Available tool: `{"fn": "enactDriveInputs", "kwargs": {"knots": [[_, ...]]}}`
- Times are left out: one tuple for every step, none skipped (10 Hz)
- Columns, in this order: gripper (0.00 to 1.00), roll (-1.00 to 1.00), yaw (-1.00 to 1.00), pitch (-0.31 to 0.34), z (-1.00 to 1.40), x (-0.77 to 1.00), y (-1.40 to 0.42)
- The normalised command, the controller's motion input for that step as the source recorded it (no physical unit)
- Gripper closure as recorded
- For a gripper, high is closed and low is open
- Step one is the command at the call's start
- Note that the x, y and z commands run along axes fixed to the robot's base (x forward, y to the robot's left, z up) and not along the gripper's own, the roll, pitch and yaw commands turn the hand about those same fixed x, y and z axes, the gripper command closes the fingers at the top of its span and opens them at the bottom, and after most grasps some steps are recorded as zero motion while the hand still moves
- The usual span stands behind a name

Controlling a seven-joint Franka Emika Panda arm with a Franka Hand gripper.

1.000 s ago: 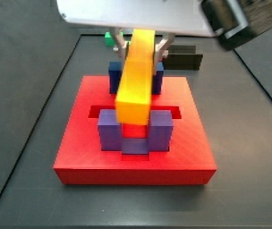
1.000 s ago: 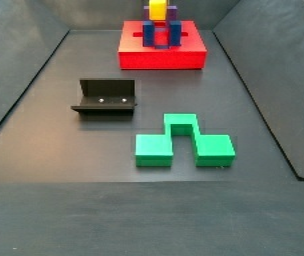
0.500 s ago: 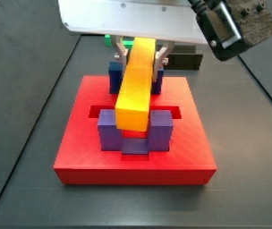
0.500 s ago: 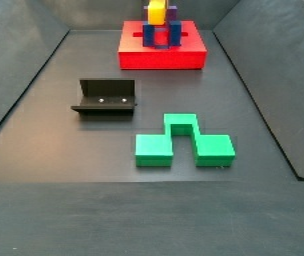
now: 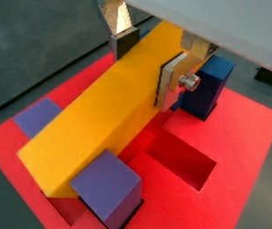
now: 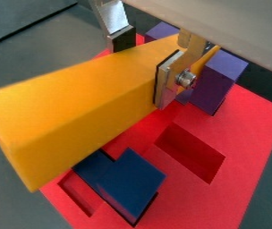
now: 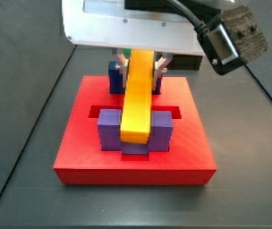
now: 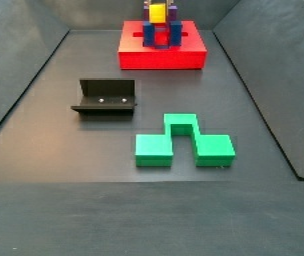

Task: Pick up the yellow object. Move up. Move to above the board. Insert the yellow object.
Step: Insert the yellow object.

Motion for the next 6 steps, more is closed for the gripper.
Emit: {"fn": "enactDriveInputs", "kwargs": {"knots": [[1.00, -0.02, 0.27, 0.000, -0.16, 0.00, 0.00], [1.00, -0.06, 0.33, 0.000, -0.14, 0.03, 0.00], [1.00, -0.10, 0.34, 0.000, -0.11, 0.04, 0.00], [1.00, -0.05, 0.31, 0.000, -0.09, 0.00, 0.00], [1.00, 0.01, 0.33, 0.000, -0.09, -0.05, 0.00], [1.00, 0.00, 0.39, 0.000, -0.06, 0.00, 0.00]]}}
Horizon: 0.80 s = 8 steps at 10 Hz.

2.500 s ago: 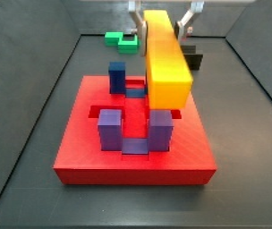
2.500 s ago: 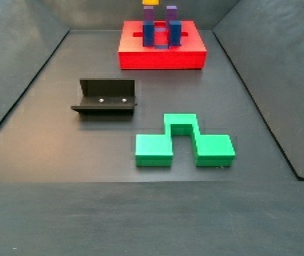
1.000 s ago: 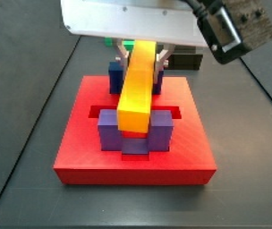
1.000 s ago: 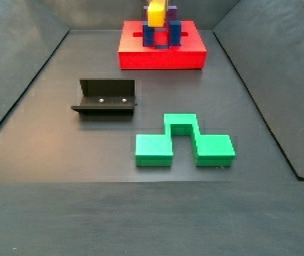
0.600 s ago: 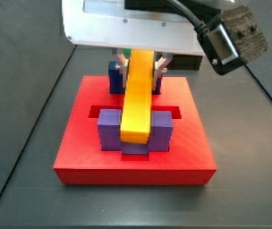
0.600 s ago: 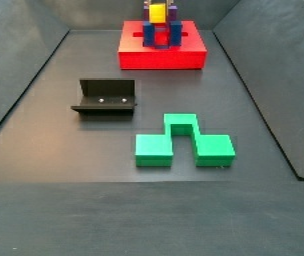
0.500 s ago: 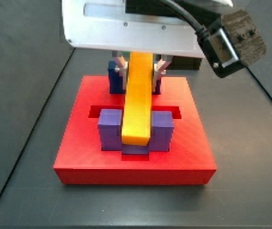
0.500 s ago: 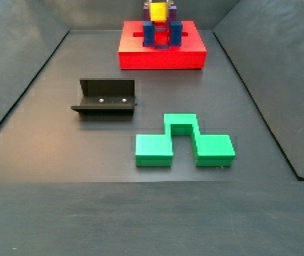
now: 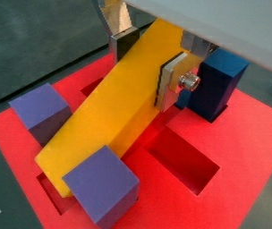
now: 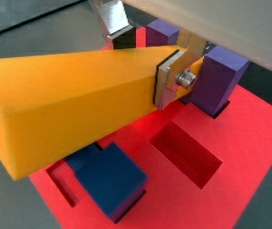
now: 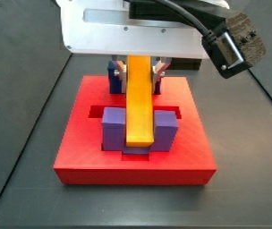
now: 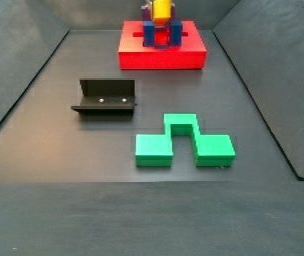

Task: Pick up the yellow object. Move up. Move to above the board. Insert the yellow object.
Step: Insert the yellow object.

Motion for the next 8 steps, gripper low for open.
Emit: {"fn": "enactDriveInputs", "kwargs": {"knots": [[1.00, -0.07, 0.25, 0.000, -0.01, 0.13, 0.00], [1.00, -0.06, 0.06, 0.000, 0.00, 0.09, -0.01], [1.00, -0.08, 0.02, 0.000, -0.02, 0.20, -0.05], [1.00, -0.09, 0.00, 0.000, -0.04, 0.36, -0.09], [1.00, -0.10, -0.11, -0.023, -0.14, 0.32, -0.13], [1.00, -0.11, -0.12, -0.019, -0.18, 0.31, -0.08], [1.00, -0.06, -0.02, 0.000, -0.19, 0.16, 0.00], [1.00, -0.08, -0.04, 0.030, -0.08, 0.07, 0.00]]}}
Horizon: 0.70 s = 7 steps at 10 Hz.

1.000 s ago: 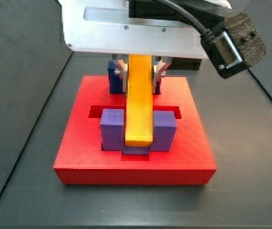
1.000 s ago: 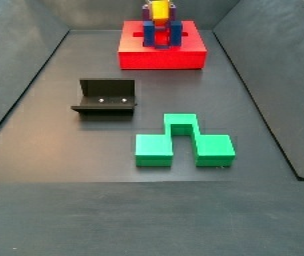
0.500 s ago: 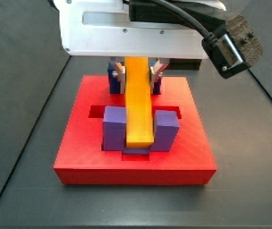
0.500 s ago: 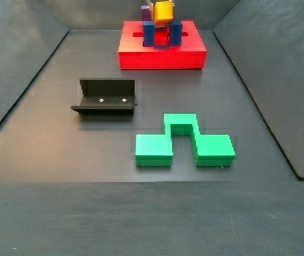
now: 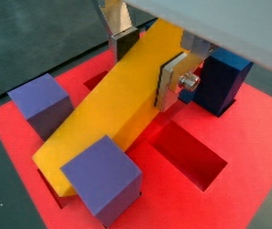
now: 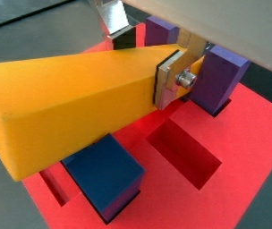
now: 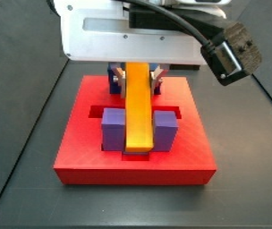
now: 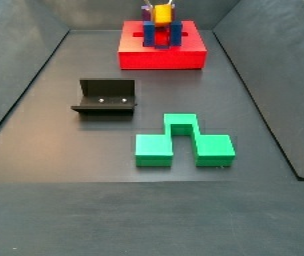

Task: Pick up the yellow object. Move up. Move to above the board. Insert the yellow object.
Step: Insert the yellow object.

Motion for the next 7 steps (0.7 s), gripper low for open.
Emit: {"fn": "enactDriveInputs", "kwargs": {"knots": [[1.00, -0.15, -0.04, 0.049, -0.16, 0.05, 0.00], [1.00, -0.24, 0.00, 0.126, -0.21, 0.22, 0.00], [1.00, -0.32, -0.06, 0.170, -0.24, 0.21, 0.00], [1.00, -0.36, -0.08, 0.159, -0.22, 0.16, 0.00], [1.00, -0.31, -0.05, 0.149, -0.21, 0.23, 0.00], [1.00, -0.27, -0.05, 0.137, -0.25, 0.23, 0.00], [1.00, -0.31, -0.03, 0.113, -0.37, 0.13, 0.00]]}}
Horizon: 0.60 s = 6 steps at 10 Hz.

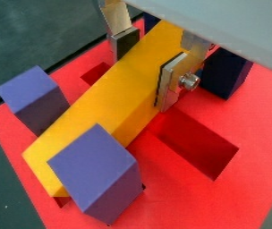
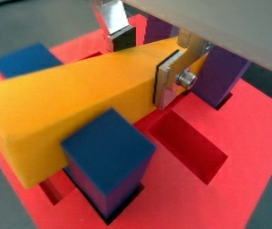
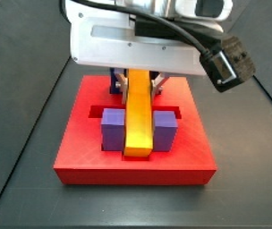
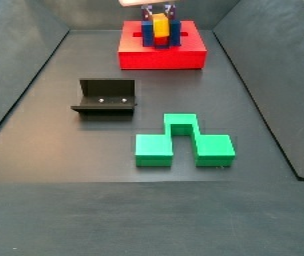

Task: Pick up the yellow object. Move up. Move to above the board. Insert the yellow object.
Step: Insert the yellow object.

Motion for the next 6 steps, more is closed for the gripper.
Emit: {"fn": "enactDriveInputs", "kwargs": {"knots": [[1.00, -0.35, 0.00, 0.119, -0.34, 0.15, 0.00], [1.00, -0.29, -0.01, 0.106, -0.30, 0.16, 0.00], [1.00, -0.17, -0.01, 0.103, -0.23, 0.10, 0.00], [1.00, 0.00, 0.00, 0.010, 0.00, 0.02, 0.00], [1.00, 0.00, 0.01, 0.000, -0.11, 0.00, 0.00], [1.00, -0.03, 0.15, -0.099, -0.13, -0.29, -0.02]]}}
